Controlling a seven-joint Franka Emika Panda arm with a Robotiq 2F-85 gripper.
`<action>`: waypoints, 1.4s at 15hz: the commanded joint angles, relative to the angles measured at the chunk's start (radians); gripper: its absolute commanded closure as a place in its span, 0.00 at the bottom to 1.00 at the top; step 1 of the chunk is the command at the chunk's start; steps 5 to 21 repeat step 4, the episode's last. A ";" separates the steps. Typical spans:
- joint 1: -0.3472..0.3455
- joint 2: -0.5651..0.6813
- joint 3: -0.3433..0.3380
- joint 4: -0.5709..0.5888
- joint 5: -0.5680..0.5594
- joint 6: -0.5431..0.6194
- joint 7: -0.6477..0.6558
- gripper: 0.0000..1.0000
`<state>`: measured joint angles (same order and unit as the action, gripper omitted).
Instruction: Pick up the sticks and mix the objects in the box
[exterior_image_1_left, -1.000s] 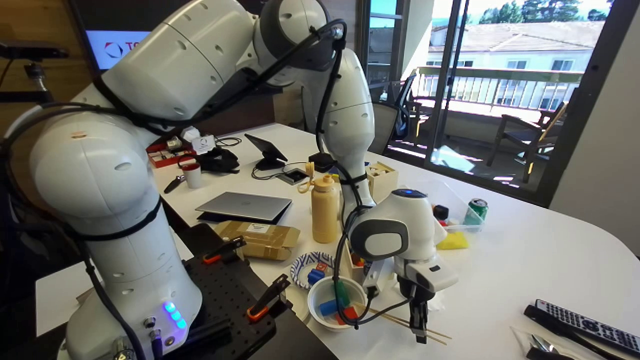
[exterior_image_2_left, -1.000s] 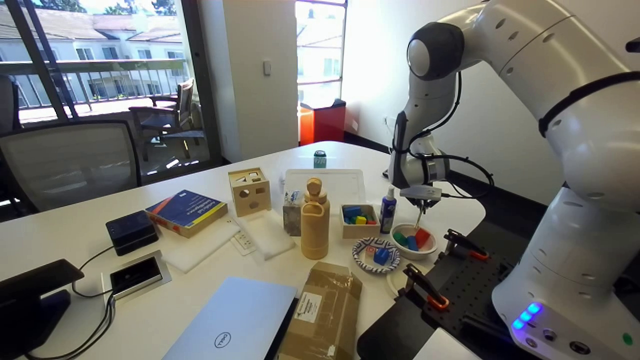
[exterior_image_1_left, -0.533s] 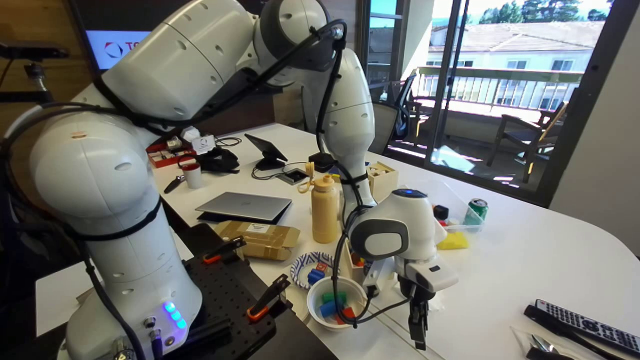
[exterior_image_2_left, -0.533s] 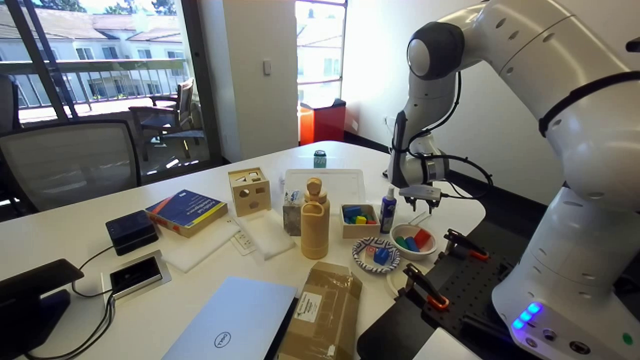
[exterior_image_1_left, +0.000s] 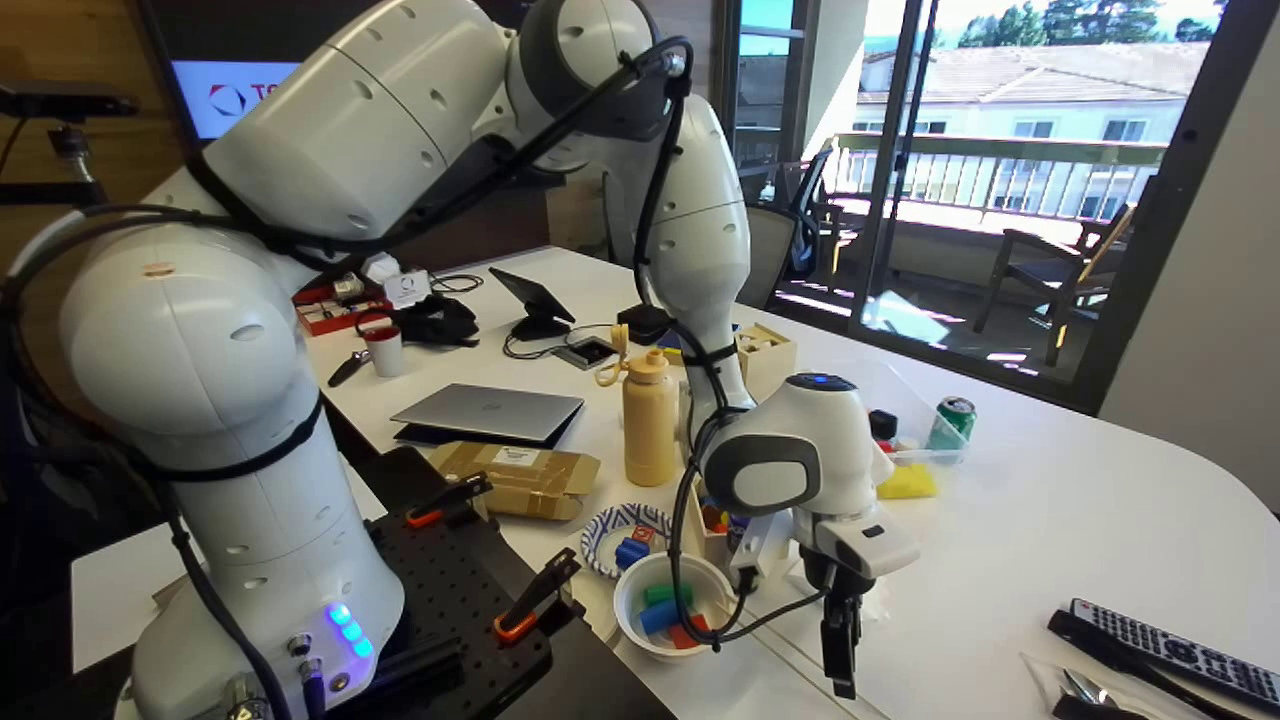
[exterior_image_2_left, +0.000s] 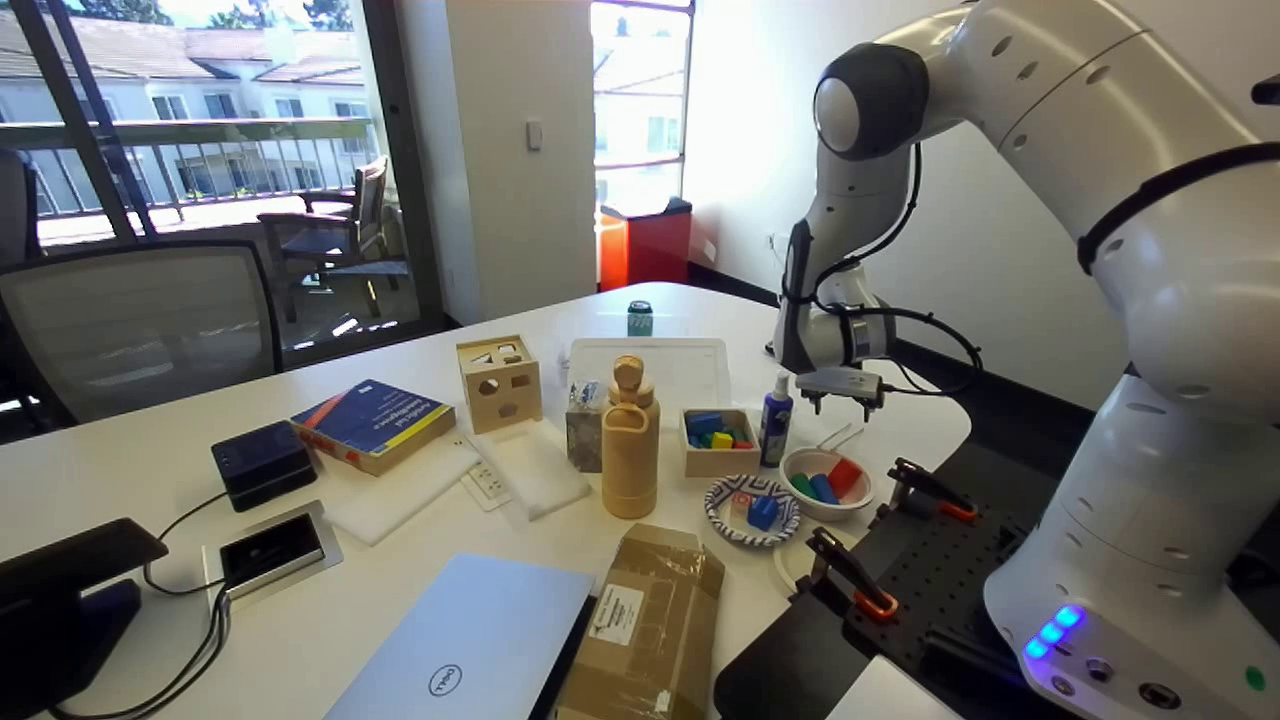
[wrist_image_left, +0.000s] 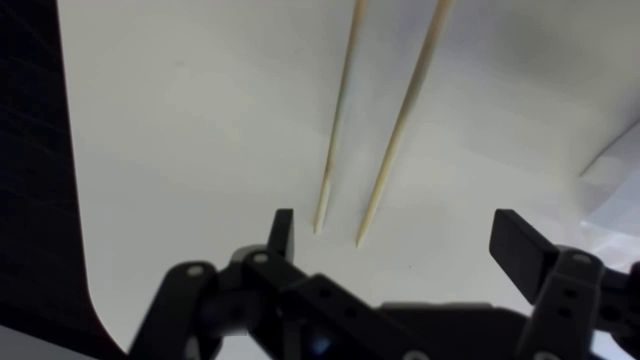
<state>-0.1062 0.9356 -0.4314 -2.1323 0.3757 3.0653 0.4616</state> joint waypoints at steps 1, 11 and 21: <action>0.029 -0.045 -0.027 -0.033 0.006 0.006 0.015 0.00; 0.047 -0.056 -0.053 -0.041 0.006 0.008 0.019 0.00; 0.047 -0.056 -0.053 -0.041 0.006 0.008 0.019 0.00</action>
